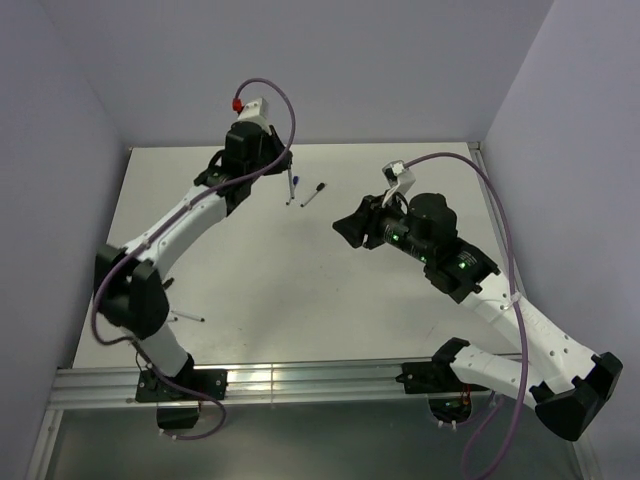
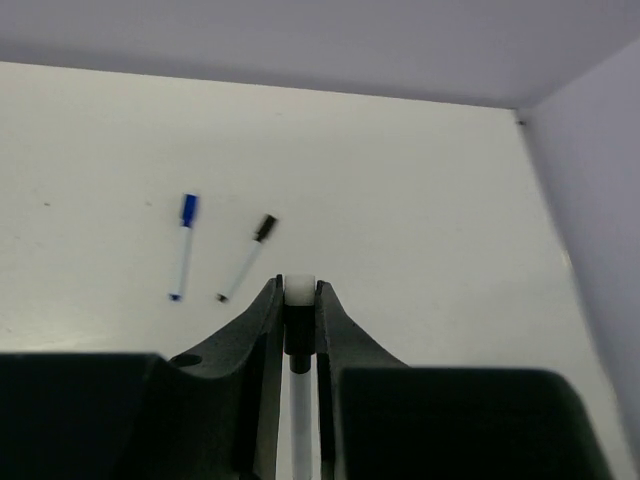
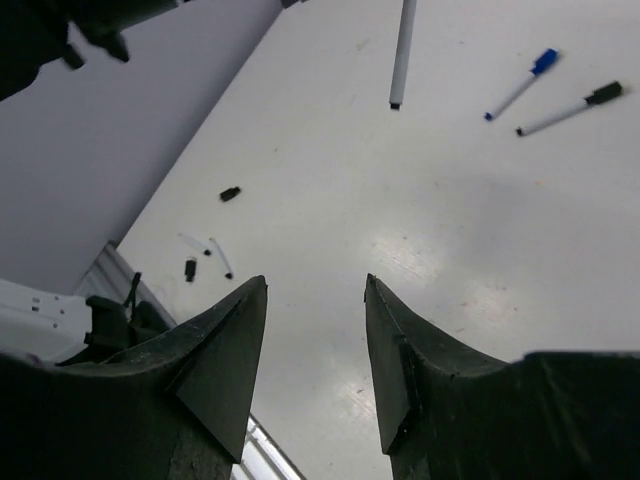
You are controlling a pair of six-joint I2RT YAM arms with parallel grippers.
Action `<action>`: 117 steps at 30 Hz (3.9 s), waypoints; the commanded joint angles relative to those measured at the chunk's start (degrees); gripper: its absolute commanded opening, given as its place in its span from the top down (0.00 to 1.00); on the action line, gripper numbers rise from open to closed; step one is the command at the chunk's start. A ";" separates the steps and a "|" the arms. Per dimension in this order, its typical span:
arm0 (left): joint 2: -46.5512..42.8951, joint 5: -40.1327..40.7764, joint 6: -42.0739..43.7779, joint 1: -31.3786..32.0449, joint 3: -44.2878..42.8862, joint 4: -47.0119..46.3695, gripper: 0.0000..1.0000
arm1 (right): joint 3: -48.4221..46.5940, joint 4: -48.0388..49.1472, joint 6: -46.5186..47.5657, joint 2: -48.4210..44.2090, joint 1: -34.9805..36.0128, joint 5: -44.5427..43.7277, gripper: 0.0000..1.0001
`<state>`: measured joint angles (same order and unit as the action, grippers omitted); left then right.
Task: Insert the pens into the pen caps
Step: Place the pen at the center of the board, then pick up the pen from the center of the board.
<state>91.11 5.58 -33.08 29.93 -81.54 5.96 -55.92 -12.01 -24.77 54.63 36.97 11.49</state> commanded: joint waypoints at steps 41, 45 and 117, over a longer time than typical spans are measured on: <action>31.60 10.23 14.55 -9.01 -18.94 -0.77 0.57 | 0.81 -4.25 0.26 -0.75 -1.46 -6.04 0.49; 24.31 15.59 9.71 -9.19 -15.68 4.84 0.60 | 1.78 -3.99 -0.36 -0.49 -1.46 -5.17 0.49; -27.92 19.38 -50.77 -23.96 48.84 43.97 0.61 | 16.02 4.54 -3.00 -7.70 -1.46 5.39 0.49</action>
<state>62.85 25.08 -82.72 6.07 -33.19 50.46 -40.05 -10.02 -27.86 47.42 35.83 16.23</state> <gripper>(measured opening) 0.383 0.507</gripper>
